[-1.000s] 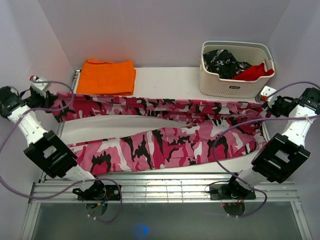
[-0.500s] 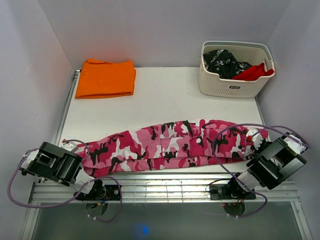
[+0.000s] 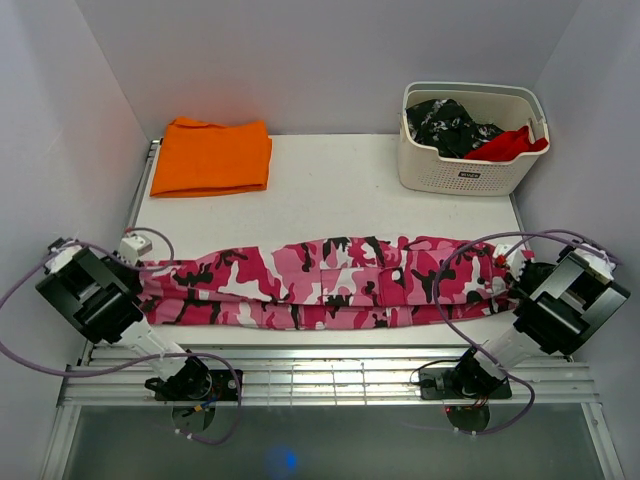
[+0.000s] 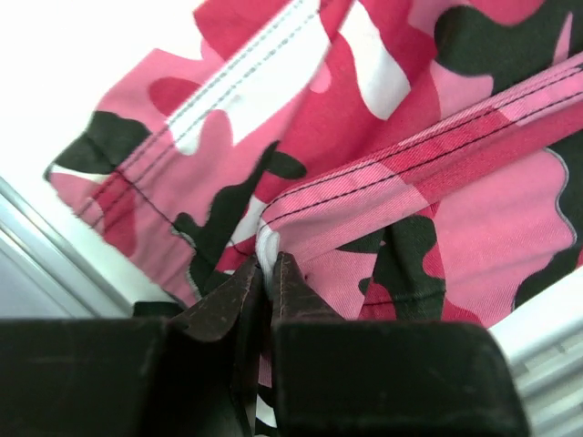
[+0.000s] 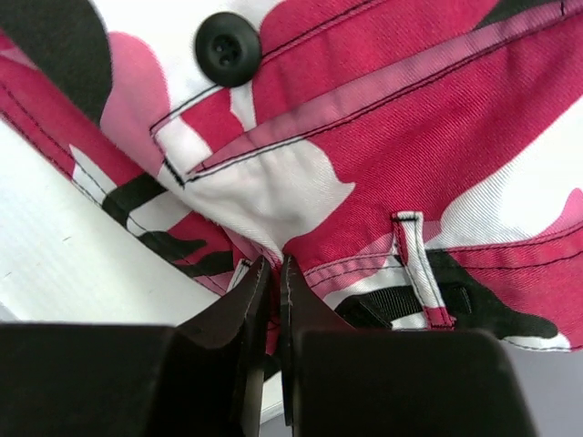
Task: Fold and stack the trousers
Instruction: Fold the trousers
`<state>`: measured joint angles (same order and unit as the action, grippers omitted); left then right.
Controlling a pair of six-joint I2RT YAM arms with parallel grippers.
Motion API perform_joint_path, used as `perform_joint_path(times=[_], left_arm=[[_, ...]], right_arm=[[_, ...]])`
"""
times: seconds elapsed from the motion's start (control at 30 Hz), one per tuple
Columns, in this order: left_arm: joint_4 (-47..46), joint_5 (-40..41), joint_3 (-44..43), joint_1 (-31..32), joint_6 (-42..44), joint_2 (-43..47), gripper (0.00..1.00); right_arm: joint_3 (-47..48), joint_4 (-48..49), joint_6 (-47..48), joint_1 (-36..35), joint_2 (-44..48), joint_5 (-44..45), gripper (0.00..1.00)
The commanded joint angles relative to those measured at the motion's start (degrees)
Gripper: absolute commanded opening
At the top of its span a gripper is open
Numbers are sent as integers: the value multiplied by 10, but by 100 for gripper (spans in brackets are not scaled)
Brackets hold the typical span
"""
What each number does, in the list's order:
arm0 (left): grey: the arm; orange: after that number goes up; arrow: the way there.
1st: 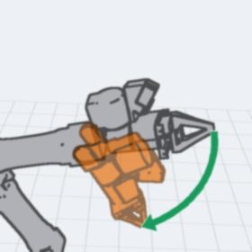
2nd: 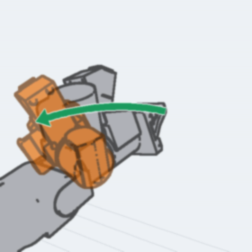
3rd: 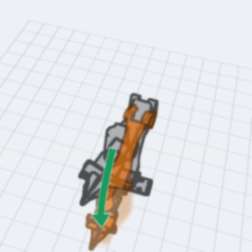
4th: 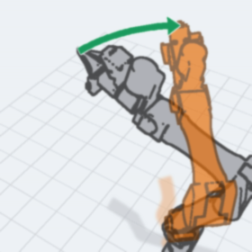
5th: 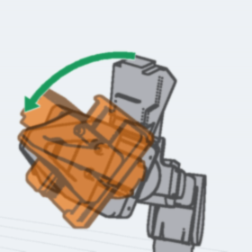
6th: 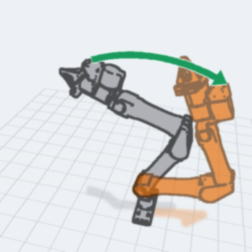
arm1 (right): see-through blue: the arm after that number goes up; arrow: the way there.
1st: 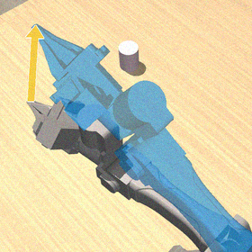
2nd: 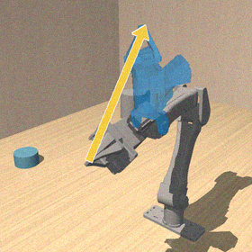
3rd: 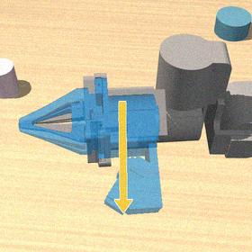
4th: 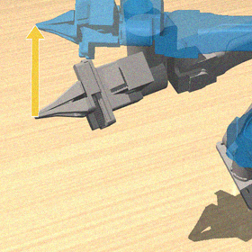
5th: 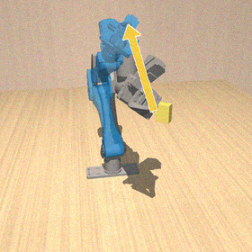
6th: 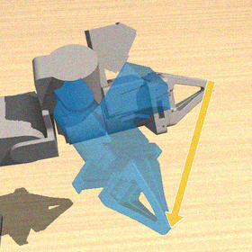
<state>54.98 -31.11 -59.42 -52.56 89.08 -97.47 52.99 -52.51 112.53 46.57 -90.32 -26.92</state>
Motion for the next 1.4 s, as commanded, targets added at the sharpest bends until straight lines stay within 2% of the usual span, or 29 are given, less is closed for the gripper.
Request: perform_joint_path(times=[0.0, 0.03, 0.13, 0.37, 0.4, 0.5, 0.53, 0.63, 0.67, 0.73, 0.83, 0.87, 0.93, 0.97, 1.03, 1.1, 1.23, 1.3, 1.37], left_arm=[[-131, 3, -96, 82, -152, -47, 0], [-131, -3, -121, 95, -189, -60, 0], [-121, -20, -215, 130, -217, -104, 0], [-95, -83, -424, 146, -257, -169, 0], [-95, -90, -501, 146, -291, -184, 0], [-115, -95, -631, 157, -370, -260, 0], [-123, -88, -713, 170, -386, -279, 0], [-191, -56, -772, 198, -410, -325, 0], [-234, -50, -764, 203, -406, -325, 0], [-258, -54, -726, 211, -384, -313, 0], [-260, -80, -685, 199, -372, -279, 0], [-248, -95, -645, 190, -359, -266, 0], [-241, -124, -592, 158, -339, -216, 0], [-229, -138, -531, 145, -308, -197, 0], [-212, -171, -468, 97, -265, -142, 0], [-168, -191, -375, 46, -181, -113, 0], [-110, -167, -214, -18, -33, -72, 0], [-114, -121, -131, -31, 10, -70, 0], [-140, -73, -87, -30, 18, -75, 0]], right_arm=[[54, 35, -16, -23, -20, 13, 8], [60, 36, -34, -31, -23, 11, 8], [78, 34, -49, -37, -25, 3, 8], [177, -15, -87, -35, -40, -32, 8], [193, -32, -99, -36, -50, -48, 8], [267, -51, -134, -38, -76, -69, 8], [296, -61, -140, -40, -82, -70, 8], [321, -73, -151, -40, -90, -76, 8], [323, -75, -150, -40, -89, -77, 8], [318, -81, -136, -41, -78, -78, 8], [288, -85, -100, -41, -55, -60, 8], [262, -80, -87, -40, -49, -44, 8], [234, -70, -60, -33, -30, -29, 8], [220, -59, -36, -31, -21, -14, 8], [181, -49, -13, -23, -13, 1, 8], [144, -32, 15, -12, -4, 18, 8], [73, -1, 48, -2, 8, 44, 8], [41, 19, 63, -3, 17, 57, 8], [-9, 49, 77, -4, 30, 71, 8]])
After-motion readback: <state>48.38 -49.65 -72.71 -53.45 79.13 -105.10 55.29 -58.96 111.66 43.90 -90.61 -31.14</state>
